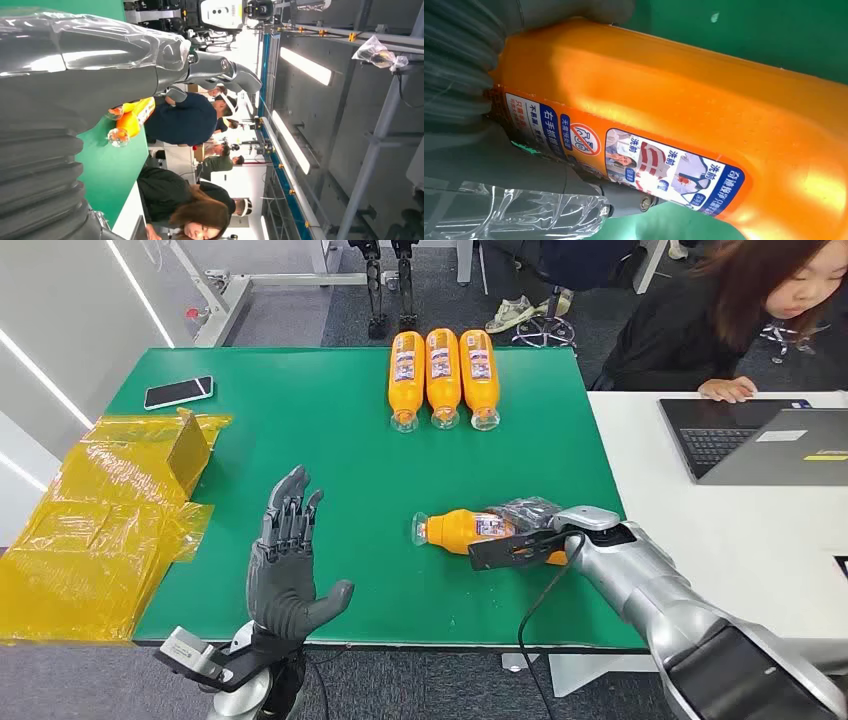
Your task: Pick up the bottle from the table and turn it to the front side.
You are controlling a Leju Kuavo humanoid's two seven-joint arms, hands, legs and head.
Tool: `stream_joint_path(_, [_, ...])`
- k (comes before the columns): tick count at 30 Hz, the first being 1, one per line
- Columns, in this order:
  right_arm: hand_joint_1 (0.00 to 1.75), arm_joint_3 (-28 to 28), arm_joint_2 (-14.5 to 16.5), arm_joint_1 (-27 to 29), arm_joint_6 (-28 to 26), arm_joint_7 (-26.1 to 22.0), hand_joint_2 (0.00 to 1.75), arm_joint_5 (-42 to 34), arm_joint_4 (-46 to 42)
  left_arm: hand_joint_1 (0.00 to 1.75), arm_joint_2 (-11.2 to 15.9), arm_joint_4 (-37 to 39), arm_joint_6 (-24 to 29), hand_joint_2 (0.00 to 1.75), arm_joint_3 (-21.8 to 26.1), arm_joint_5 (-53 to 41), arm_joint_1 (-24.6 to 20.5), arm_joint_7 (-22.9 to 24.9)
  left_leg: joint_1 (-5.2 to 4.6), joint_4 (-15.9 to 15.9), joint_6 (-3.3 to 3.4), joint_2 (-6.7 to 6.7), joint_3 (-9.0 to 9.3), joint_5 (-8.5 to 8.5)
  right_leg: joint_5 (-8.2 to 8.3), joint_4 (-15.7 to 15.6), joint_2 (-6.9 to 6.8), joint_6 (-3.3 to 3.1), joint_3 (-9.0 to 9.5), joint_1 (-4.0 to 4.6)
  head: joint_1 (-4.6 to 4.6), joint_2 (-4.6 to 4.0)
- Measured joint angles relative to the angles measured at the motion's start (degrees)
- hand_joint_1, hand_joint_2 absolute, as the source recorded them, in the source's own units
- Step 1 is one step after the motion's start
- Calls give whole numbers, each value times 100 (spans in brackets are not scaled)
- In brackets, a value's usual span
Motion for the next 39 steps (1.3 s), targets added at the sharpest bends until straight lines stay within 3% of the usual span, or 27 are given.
stream_joint_path(7, [175,143,34,-14,-301,-44,175,-168,-13,0,2,-1,0,175,4,-31,57,0,0,0,0,-2,-3,0,0,1,-3,0,-1,0,-1,0])
stream_joint_path(14, [175,220,-1,-18,-1631,222,175,-408,-588,0,4,-133,96,175,73,-94,229,0,0,0,-1,2,-4,0,-1,1,3,-1,-7,0,-1,0])
stream_joint_path(20, [175,241,-75,-11,-1756,310,175,-452,-1052,0,4,-222,101,175,145,-101,293,0,0,0,0,1,-5,0,-1,0,3,0,-8,0,-1,0])
stream_joint_path(23, [175,222,-125,63,-2096,398,175,-453,-1299,0,1,-242,117,175,170,-133,310,0,-1,1,0,1,-5,0,-1,0,3,0,-8,0,0,0])
stream_joint_path(31, [175,-269,-599,1308,-2712,685,175,-421,-3348,0,-102,-364,5,175,320,-299,377,37,0,1,4,-13,-11,-9,-9,-3,-8,5,-7,0,-1,0])
stream_joint_path(39, [175,-559,-798,2018,-2930,548,175,-279,-4116,0,-144,-372,-28,175,349,-326,379,40,0,1,3,-11,-8,-12,-11,-4,-7,8,-8,0,-1,0])
